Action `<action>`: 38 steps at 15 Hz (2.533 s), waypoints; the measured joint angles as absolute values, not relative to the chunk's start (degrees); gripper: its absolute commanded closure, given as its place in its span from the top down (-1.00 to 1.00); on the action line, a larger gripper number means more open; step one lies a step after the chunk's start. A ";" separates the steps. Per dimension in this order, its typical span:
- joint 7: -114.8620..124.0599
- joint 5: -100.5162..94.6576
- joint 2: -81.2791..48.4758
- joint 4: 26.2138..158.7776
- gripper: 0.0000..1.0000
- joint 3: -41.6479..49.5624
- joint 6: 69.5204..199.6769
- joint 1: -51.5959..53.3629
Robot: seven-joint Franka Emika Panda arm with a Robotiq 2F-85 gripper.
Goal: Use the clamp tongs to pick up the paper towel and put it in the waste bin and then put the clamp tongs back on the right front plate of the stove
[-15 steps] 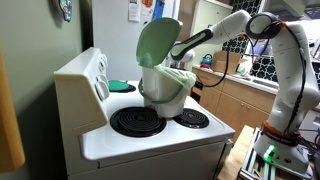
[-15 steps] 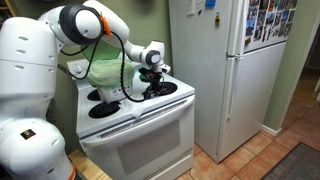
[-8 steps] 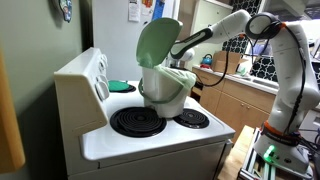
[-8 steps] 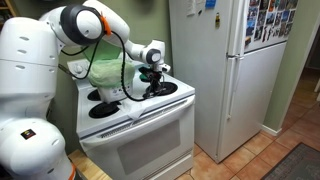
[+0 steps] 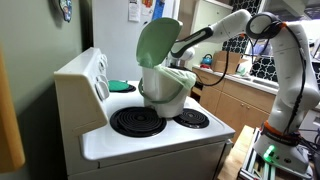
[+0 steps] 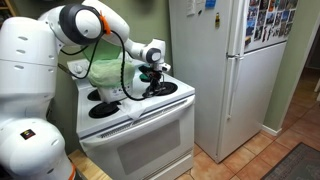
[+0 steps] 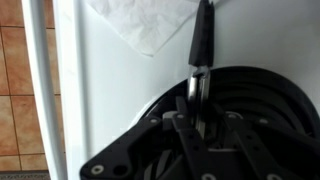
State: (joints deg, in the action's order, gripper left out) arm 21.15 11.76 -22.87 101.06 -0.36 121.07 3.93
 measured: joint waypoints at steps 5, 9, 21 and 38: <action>21.23 14.25 -17.28 102.61 -0.87 -0.56 120.72 3.85; 22.24 14.39 -11.18 104.90 -0.50 -0.33 119.80 3.70; 33.96 14.44 -0.23 107.69 -0.87 -0.33 128.03 3.54; 35.38 16.99 14.25 107.41 -0.87 -3.24 133.09 3.62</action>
State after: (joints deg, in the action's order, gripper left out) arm 35.38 16.99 14.25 107.41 -3.24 133.09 3.62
